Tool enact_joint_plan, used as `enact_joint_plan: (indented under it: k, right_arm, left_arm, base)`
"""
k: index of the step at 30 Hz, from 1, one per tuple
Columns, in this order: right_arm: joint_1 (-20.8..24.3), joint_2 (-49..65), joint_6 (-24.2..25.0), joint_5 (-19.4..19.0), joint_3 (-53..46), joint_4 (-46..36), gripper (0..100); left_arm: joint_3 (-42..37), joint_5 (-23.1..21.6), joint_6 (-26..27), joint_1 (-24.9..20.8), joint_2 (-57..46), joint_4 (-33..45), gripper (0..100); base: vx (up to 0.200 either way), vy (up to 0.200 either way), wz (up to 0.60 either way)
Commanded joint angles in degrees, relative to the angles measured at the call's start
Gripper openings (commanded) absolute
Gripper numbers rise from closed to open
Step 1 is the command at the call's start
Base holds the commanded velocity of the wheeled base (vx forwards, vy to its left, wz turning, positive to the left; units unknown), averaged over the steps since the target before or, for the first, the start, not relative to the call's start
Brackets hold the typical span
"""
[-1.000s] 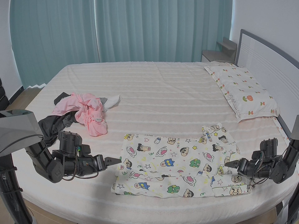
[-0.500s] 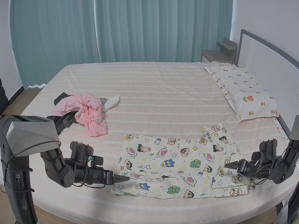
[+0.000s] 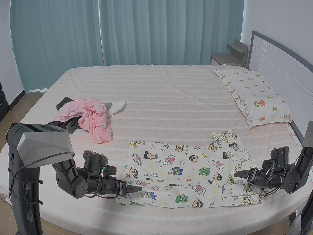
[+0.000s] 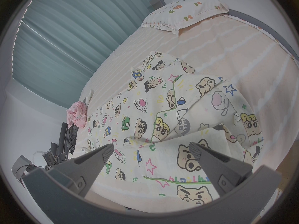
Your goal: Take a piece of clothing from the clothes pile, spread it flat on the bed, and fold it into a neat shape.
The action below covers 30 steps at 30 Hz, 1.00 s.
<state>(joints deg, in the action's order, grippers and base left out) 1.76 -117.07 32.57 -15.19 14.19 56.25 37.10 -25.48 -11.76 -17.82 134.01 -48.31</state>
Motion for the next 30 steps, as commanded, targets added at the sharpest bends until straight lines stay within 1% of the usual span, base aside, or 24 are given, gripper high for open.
enact_joint_plan:
  k: [1, 5, 12, 18, 22, 27, 30]
  right_arm:
    - [0.0, -0.1, 0.0, 0.0, 0.0, 0.0, 100]
    - [0.0, -0.1, 0.0, 0.0, 0.0, 0.0, 100]
    - [0.0, -0.1, 0.0, 0.0, 0.0, 0.0, 100]
    - [0.0, -0.1, 0.0, 0.0, 0.0, 0.0, 100]
    - [0.0, -0.2, 0.0, 0.0, 0.0, 0.0, 100]
    - [0.0, -0.3, 0.0, 0.0, 0.0, 0.0, 100]
    - [0.0, -0.3, 0.0, 0.0, 0.0, 0.0, 100]
  left_arm:
    - [0.0, 0.1, -0.1, 0.3, 0.4, 0.1, 0]
    - [-0.3, 1.9, -0.1, 0.9, 0.3, 0.0, 0]
    - [-2.4, 3.1, -0.1, 0.9, -0.7, 0.1, 0]
    - [-4.6, 5.6, -0.2, 0.4, -5.0, 0.8, 0]
    - [-5.8, 6.6, -0.2, 0.2, -7.2, 3.1, 0]
    - [-6.2, 8.2, -0.4, -1.1, -10.3, 9.5, 0]
    - [-6.1, 8.3, -1.0, -1.2, -10.7, 10.7, 0]
  base:
    - [0.0, 0.0, 0.0]
    - [0.0, 0.0, 0.0]
    - [0.0, 0.0, 0.0]
    - [0.0, 0.0, 0.0]
    - [0.0, 0.0, 0.0]
    - [0.0, 0.0, 0.0]
    - [0.0, 0.0, 0.0]
